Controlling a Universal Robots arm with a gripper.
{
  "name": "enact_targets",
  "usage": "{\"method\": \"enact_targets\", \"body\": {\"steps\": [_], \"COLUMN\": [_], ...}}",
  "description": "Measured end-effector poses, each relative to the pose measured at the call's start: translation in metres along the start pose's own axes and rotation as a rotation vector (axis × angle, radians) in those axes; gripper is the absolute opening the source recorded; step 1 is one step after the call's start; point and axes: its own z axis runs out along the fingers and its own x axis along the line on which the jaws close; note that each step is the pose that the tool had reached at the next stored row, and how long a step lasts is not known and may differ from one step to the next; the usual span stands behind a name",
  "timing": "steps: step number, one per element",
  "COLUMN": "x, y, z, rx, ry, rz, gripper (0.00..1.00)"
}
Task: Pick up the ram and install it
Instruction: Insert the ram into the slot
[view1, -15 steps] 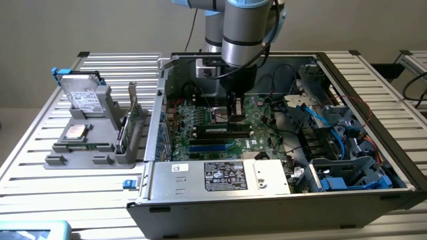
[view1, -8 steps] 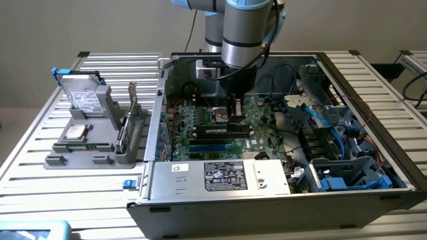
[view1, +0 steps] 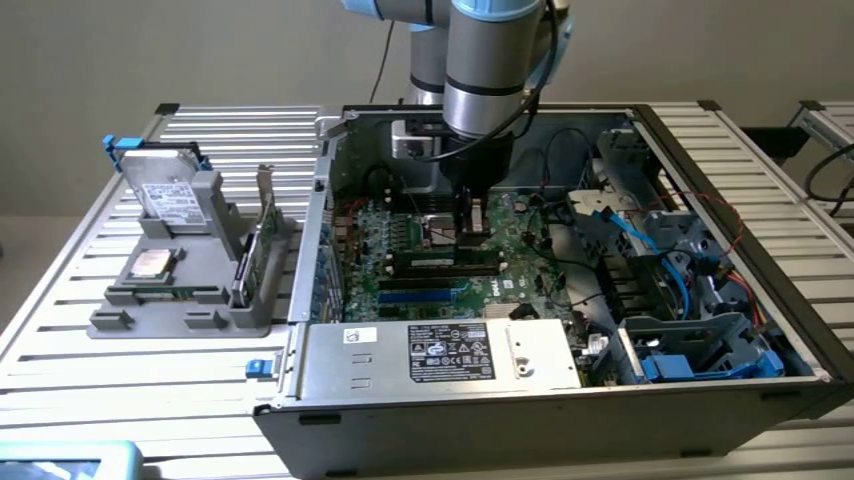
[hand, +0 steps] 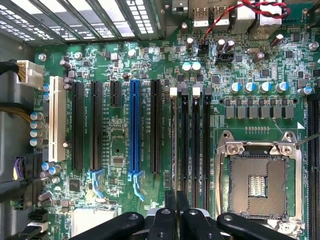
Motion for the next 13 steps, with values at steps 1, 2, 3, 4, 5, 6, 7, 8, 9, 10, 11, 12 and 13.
{"method": "enact_targets", "body": {"steps": [1, 2, 3, 4, 5, 6, 7, 8, 9, 10, 11, 12, 13], "x": [0.0000, -0.0001, -0.0001, -0.0001, -0.0002, -0.0002, -0.0002, -0.0003, -0.0004, -0.0004, -0.0004, -0.0004, -0.0004], "y": [0.0000, 0.0000, 0.0000, 0.0000, 0.0000, 0.0000, 0.0000, 0.0000, 0.0001, 0.0001, 0.0001, 0.0002, 0.0002], "z": [0.0002, 0.0004, 0.0007, 0.0010, 0.0013, 0.0015, 0.0017, 0.0020, 0.0021, 0.0021, 0.0021, 0.0022, 0.0022], "rx": [0.0000, 0.0000, 0.0000, 0.0000, 0.0000, -0.0001, -0.0001, -0.0001, -0.0001, -0.0001, -0.0001, 0.0000, 0.0000], "ry": [0.0000, 0.0000, 0.0000, 0.0000, 0.0000, 0.0002, 0.0002, 0.0002, 0.0002, 0.0003, 0.0003, 0.0001, -0.0001], "rz": [0.000, 0.000, 0.000, 0.000, 0.000, 0.000, 0.000, 0.000, 0.000, 0.000, 0.000, 0.000, 0.000], "gripper": [0.13, 0.13, 0.13, 0.13, 0.13, 0.13, 0.13, 0.13, 0.13, 0.13, 0.13, 0.13, 0.15]}}
